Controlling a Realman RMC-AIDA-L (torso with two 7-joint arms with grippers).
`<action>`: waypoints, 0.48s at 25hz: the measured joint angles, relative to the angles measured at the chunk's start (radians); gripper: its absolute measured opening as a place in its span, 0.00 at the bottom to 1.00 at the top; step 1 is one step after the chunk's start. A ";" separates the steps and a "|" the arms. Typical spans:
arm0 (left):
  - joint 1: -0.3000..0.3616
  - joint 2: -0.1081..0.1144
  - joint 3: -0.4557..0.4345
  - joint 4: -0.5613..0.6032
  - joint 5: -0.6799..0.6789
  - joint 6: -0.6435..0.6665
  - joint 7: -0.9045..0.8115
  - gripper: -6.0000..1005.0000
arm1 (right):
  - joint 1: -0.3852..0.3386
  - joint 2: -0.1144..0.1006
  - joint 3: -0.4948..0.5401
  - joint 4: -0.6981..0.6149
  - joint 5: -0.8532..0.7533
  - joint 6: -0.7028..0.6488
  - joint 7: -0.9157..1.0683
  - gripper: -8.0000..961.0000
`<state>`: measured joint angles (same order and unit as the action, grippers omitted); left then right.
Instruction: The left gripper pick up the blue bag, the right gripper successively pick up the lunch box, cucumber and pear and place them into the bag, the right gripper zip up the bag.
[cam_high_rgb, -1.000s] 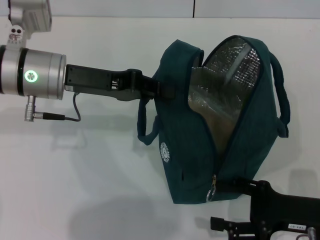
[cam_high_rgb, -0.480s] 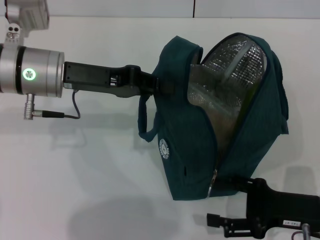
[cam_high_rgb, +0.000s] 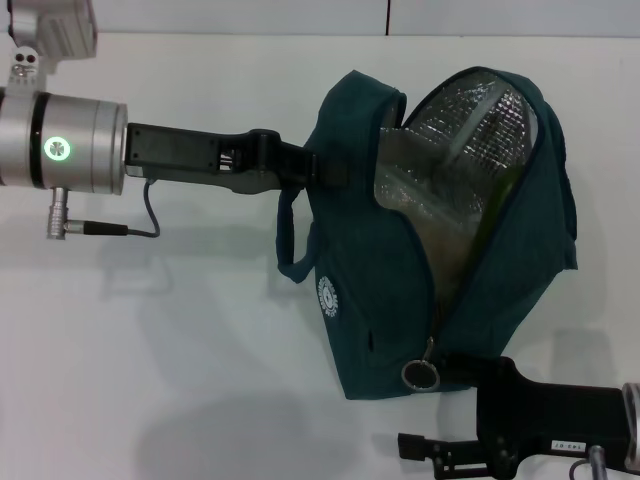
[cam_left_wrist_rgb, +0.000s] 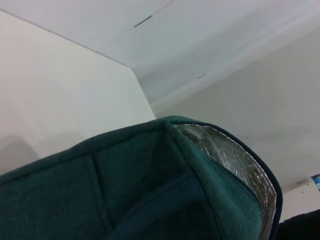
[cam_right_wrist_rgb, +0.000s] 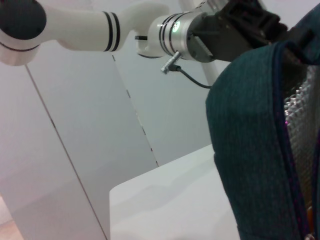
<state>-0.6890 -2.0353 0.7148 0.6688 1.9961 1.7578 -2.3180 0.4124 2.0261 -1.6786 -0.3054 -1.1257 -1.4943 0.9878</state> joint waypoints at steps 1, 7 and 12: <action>0.000 0.000 0.001 0.000 0.000 0.000 0.000 0.05 | -0.001 -0.001 0.002 0.002 0.003 0.000 0.000 0.85; 0.002 0.001 0.000 0.000 0.000 0.000 0.000 0.05 | -0.006 -0.003 0.007 0.005 0.004 0.004 0.000 0.84; 0.003 0.001 -0.002 0.000 0.000 0.000 0.001 0.05 | -0.010 -0.003 0.009 0.006 0.018 0.023 -0.001 0.75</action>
<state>-0.6860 -2.0342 0.7132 0.6688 1.9962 1.7578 -2.3172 0.4023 2.0232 -1.6694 -0.2996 -1.1078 -1.4717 0.9868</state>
